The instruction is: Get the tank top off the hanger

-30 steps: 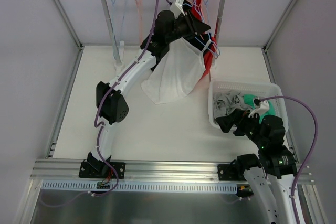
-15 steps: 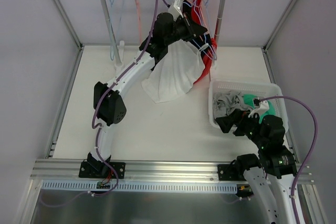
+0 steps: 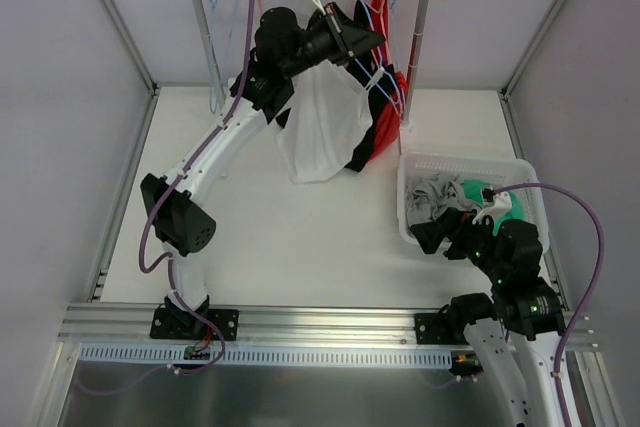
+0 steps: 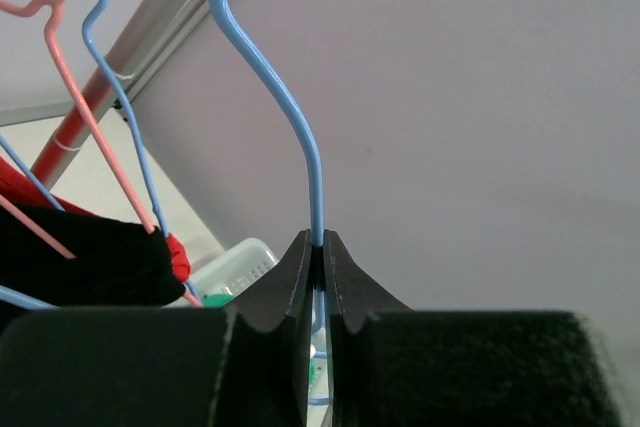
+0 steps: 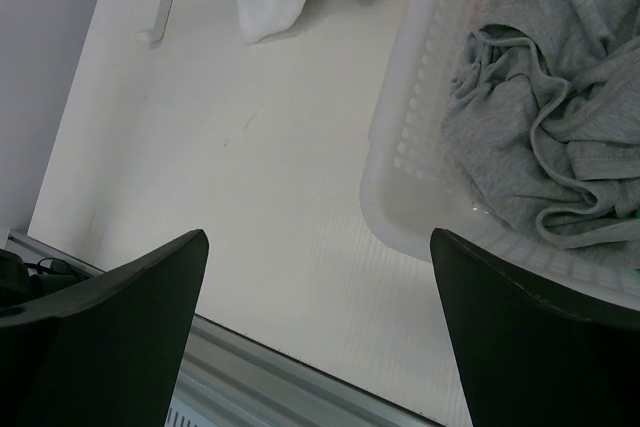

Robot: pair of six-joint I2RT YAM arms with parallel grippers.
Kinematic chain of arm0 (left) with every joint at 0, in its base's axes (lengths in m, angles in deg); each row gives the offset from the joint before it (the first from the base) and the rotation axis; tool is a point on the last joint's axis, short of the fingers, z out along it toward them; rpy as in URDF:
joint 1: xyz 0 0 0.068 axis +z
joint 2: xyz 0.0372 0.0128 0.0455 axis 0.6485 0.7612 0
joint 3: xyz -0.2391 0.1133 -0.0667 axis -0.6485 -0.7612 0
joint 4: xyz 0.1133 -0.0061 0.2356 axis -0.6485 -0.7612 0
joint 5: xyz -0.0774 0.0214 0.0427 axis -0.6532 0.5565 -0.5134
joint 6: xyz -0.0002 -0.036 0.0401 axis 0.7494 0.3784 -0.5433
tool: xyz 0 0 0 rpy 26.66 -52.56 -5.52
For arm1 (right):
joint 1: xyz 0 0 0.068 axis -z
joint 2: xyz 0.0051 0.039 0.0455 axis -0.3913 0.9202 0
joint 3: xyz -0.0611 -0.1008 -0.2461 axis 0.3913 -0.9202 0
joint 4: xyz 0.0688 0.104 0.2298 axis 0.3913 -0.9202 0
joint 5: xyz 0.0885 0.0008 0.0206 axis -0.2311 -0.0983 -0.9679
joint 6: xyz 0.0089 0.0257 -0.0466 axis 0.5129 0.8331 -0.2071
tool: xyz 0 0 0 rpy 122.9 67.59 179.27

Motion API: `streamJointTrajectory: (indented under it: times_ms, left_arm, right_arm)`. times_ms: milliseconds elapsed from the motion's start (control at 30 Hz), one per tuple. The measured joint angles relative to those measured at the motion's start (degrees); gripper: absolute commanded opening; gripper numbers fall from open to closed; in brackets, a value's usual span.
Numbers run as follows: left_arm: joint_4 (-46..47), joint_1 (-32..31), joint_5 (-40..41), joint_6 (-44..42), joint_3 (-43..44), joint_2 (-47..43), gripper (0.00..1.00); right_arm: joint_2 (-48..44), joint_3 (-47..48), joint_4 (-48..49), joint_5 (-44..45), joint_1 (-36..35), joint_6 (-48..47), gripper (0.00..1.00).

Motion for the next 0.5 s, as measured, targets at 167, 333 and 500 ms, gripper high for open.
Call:
streamJointTrajectory:
  times_ms: [167, 333, 500]
  left_arm:
    - [0.1, 1.5, -6.0, 1.8, -1.6, -2.8, 0.00]
    - [-0.5, 1.7, -11.9, 2.9, -8.7, -9.2, 0.00]
    - [-1.7, 1.0, -18.2, 3.0, -16.2, -18.7, 0.00]
  right_arm:
    - [0.0, 0.0, 0.0, 0.0, 0.0, -0.3, 0.99]
    - [0.7, 0.0, 0.0, -0.1, 0.0, -1.2, 1.00]
    - [3.5, 0.7, 0.2, -2.2, 0.0, -4.0, 0.99]
